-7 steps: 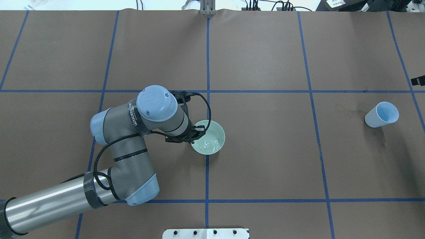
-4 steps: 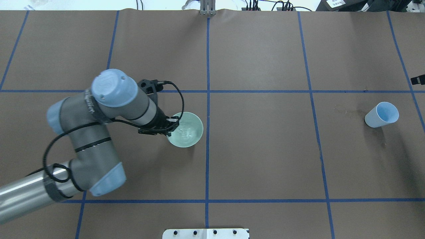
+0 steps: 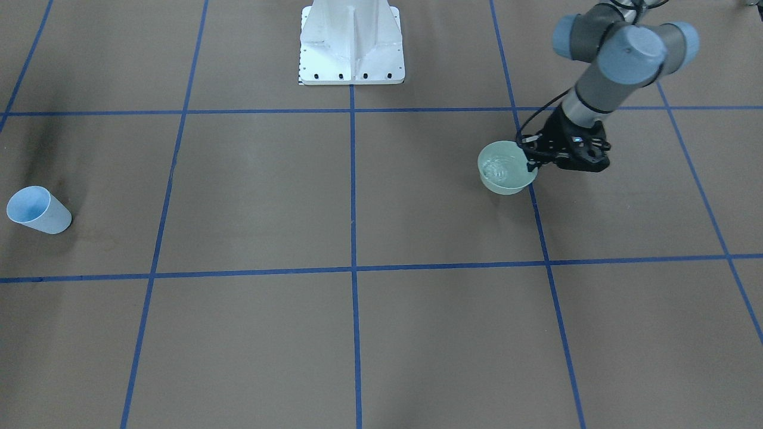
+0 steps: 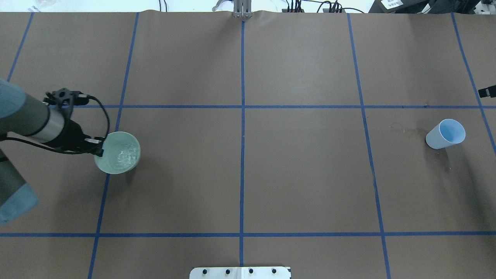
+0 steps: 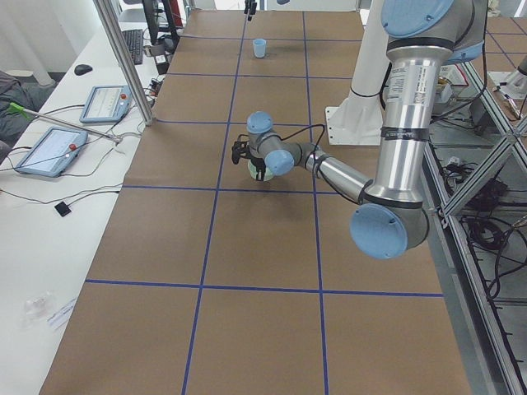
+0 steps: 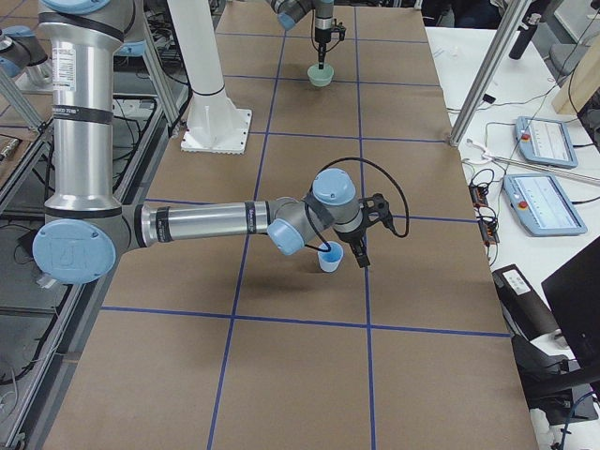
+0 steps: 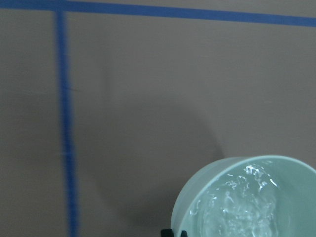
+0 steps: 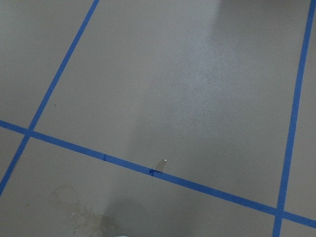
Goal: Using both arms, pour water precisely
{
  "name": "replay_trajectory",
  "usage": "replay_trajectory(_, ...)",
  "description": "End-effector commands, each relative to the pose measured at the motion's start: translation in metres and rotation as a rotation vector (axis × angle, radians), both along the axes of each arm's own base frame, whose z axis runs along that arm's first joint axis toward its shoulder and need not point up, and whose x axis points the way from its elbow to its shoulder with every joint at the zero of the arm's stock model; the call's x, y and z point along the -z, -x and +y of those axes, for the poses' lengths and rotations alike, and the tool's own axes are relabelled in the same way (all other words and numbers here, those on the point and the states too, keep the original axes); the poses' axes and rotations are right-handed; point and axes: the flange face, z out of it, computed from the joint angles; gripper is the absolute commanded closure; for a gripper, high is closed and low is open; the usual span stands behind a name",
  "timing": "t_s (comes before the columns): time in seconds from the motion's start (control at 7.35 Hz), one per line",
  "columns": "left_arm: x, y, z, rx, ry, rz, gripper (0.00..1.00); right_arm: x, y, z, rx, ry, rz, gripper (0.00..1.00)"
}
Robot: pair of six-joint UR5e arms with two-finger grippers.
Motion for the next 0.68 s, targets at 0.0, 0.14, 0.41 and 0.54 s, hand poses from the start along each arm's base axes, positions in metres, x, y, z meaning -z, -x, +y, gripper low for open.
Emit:
replay_trajectory(0.0,-0.123,0.093,-0.026,-0.088,-0.029,0.065,1.0,0.005,-0.001,0.001,-0.004,-0.005,-0.005,0.01)
replay_trajectory(0.14,-0.162,0.113,-0.032,-0.097,-0.044,0.063,1.0,0.008,-0.001,0.001,-0.005,-0.01,-0.007,0.01)
replay_trajectory(0.41,-0.167,0.138,-0.037,-0.09,-0.019,0.122,1.0,0.012,-0.001,0.002,-0.006,-0.016,-0.01,0.01)
replay_trajectory(0.54,-0.17,0.14,-0.035,-0.089,-0.016,0.121,1.0,0.012,-0.001,0.002,-0.006,-0.016,-0.01,0.01)
